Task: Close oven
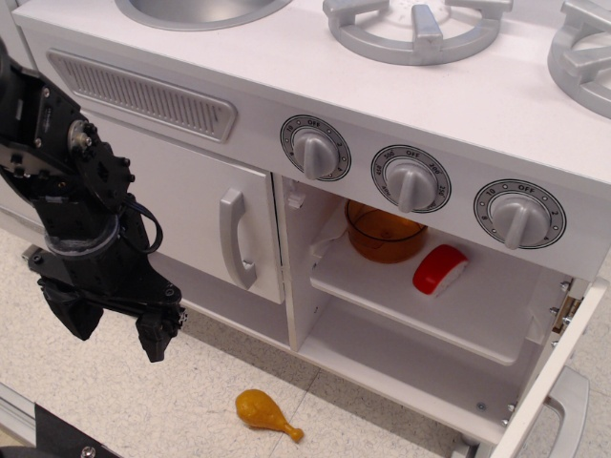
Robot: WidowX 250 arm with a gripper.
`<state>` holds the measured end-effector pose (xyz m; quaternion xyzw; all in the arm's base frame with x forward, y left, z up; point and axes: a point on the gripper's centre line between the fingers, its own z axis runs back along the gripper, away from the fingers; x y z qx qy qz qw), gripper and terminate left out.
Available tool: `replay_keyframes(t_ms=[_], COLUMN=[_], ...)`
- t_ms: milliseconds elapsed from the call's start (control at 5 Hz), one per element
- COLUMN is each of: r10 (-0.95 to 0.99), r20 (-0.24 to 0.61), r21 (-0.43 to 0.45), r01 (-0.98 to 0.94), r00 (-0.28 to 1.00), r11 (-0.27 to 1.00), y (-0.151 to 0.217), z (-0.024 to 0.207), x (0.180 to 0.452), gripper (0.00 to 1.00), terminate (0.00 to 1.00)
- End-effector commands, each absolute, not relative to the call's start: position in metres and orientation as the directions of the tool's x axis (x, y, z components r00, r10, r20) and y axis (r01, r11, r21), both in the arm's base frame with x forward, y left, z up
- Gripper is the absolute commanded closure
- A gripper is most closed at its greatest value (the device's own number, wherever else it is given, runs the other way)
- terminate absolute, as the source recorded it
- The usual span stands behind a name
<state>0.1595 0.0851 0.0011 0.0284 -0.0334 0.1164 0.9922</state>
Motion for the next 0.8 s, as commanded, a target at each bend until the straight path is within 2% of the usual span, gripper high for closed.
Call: replay_keyframes(t_ms=[0,400,600], r10=[0.229,0.226,0.168], r20=[0.073,0.109,0.107], r21=[0.049,-0.044,-0.109], r01=[-0.233,-0.222,-0.156], r00=[0.971,0.968,0.980], r11=[0.971,0.974,0.982], y=[0.085,0.028,-0.021], z=[0.001,0.016,0.028], x=[0.159,0.184,0.187], gripper=[0.00,0.00,0.00], terminate=[0.00,0.00,0.00])
